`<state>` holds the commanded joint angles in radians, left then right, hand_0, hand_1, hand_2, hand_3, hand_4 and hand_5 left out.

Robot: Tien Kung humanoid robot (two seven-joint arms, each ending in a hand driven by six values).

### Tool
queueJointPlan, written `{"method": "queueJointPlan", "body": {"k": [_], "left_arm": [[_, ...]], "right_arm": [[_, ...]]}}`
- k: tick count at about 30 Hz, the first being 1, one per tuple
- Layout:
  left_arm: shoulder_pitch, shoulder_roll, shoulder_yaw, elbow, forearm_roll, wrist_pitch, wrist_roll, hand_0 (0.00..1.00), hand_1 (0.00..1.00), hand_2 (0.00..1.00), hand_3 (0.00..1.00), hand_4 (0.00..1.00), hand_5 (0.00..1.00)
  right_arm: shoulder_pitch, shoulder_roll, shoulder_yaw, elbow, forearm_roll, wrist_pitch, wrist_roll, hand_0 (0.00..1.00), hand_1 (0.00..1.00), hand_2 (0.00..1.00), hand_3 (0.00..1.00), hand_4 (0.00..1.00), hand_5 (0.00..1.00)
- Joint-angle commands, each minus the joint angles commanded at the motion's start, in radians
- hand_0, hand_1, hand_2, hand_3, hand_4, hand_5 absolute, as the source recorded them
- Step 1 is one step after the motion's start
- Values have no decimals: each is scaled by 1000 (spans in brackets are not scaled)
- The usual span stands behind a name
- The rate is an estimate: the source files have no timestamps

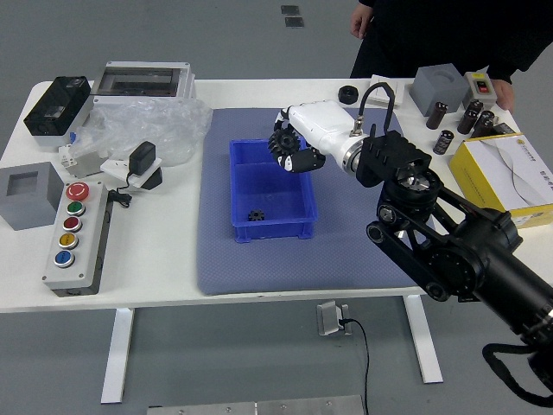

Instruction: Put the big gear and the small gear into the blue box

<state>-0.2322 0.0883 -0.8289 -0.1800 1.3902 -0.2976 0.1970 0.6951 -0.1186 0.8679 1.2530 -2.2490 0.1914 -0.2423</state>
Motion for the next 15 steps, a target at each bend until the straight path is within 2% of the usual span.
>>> {"method": "queueJointPlan", "body": {"k": [8, 9, 14, 15], "left_arm": [[-1, 0, 2, 0, 2, -1, 0, 908, 898, 908, 885, 863, 566], [-1, 0, 2, 0, 2, -1, 0, 908, 898, 910, 886, 864, 569], [-1, -1, 2, 0, 1, -1, 0, 908, 898, 910, 886, 864, 569], [-1, -1, 2, 0, 1, -1, 0, 909, 898, 910, 886, 865, 570]], "right_arm": [[-1, 7, -4, -16, 18, 20, 1, 513, 395, 422, 456, 552, 138], [-1, 8, -4, -17, 21, 25, 2, 540, 507, 554, 663, 722, 262], [-1, 8, 2, -24, 30, 44, 6, 540, 507, 554, 663, 722, 262], [-1, 8, 3, -25, 31, 47, 7, 651, 653, 739, 881, 824, 329]]}}
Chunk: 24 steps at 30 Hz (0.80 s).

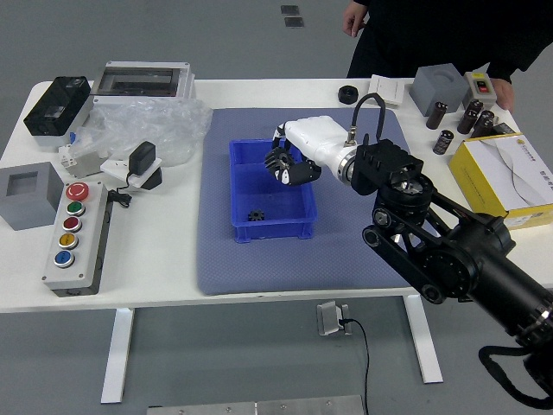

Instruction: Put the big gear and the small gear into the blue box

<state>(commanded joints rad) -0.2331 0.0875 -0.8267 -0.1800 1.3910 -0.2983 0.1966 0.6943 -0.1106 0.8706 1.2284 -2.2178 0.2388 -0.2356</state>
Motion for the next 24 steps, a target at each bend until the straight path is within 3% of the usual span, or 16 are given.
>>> {"method": "queueJointPlan", "body": {"k": [5, 6, 13, 23, 24], "left_arm": [[1, -1, 0, 0, -2, 0, 0, 909, 898, 910, 886, 865, 570], [1, -1, 0, 0, -2, 0, 0, 909, 898, 909, 886, 866, 571], [-1, -1, 0, 0, -6, 1, 0, 909, 898, 909, 887, 865, 572], [-1, 4, -8, 0, -7, 4, -1, 909, 898, 910, 887, 865, 572], [-1, 5, -9, 0, -7, 4, -2, 909, 898, 910, 888, 864, 574]], "right_arm": [[0, -1, 6, -2, 10, 19, 0, 651, 653, 739, 881, 824, 329], [0, -1, 8, -2, 12, 22, 0, 703, 711, 816, 928, 866, 380], [-1, -12, 30, 6, 18, 44, -4, 736, 732, 856, 944, 877, 390], [-52, -103, 148, 74, 71, 49, -12, 740, 740, 854, 937, 888, 410], [-59, -113, 162, 79, 83, 46, -12, 831, 794, 863, 926, 803, 452]]}}
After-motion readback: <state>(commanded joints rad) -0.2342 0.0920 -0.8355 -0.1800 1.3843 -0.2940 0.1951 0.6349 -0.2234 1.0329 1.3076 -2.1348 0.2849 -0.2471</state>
